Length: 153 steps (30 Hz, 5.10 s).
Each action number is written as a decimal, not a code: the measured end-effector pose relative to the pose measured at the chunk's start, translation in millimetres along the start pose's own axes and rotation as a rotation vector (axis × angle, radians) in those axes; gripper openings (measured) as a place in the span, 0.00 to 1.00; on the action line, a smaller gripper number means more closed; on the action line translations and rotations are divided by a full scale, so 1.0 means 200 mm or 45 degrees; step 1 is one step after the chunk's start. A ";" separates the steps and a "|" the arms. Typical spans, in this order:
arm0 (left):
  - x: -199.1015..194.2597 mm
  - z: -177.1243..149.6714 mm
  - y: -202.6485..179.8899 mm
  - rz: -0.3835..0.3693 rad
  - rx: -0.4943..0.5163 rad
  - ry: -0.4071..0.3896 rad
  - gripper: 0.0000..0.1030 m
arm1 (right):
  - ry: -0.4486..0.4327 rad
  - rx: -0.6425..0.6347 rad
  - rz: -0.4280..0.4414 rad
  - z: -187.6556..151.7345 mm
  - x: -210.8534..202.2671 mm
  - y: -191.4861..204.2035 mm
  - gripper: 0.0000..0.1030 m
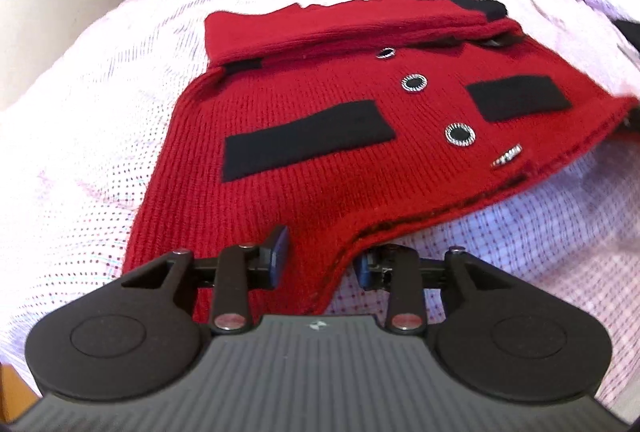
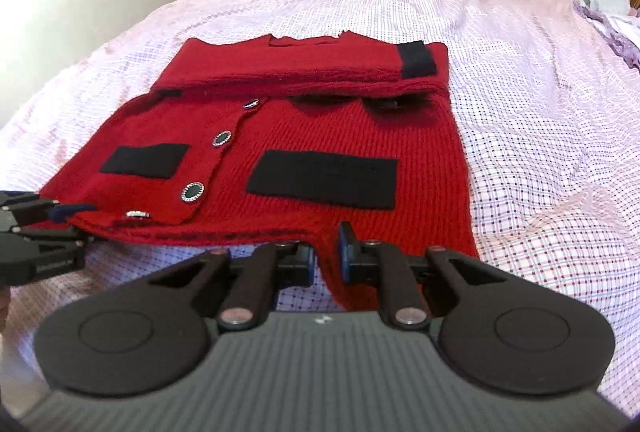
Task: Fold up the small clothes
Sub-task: 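Grasp the cardigan hem with both grippers, then lift the hem with both grippers and fold it toward the collar, then lower the folded hem onto the cardigan and open both grippers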
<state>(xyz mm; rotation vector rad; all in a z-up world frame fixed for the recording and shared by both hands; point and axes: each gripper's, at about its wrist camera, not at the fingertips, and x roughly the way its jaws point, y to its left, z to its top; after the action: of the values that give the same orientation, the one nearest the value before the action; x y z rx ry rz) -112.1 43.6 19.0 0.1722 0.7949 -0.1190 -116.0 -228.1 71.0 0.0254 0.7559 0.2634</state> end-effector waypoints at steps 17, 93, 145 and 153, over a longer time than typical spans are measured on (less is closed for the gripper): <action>0.03 0.03 0.00 -0.040 -0.116 -0.064 0.15 | -0.005 0.237 0.071 -0.08 0.04 -0.08 0.14; 0.08 0.43 0.44 0.015 0.027 -0.200 0.68 | -0.177 0.178 -0.088 0.41 0.51 -0.04 0.09; 1.00 1.12 0.73 0.144 -0.250 -0.210 0.10 | -0.261 -0.169 -0.304 1.00 1.11 -0.08 0.11; 1.05 1.10 0.72 0.168 -0.210 -0.207 0.11 | -0.284 -0.065 -0.238 0.95 1.06 -0.17 0.48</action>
<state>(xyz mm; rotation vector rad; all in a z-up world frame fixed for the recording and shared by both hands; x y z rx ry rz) 212.7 131.8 34.4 0.0574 0.6260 0.0573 168.4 -195.8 63.1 -0.0632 0.5255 0.0990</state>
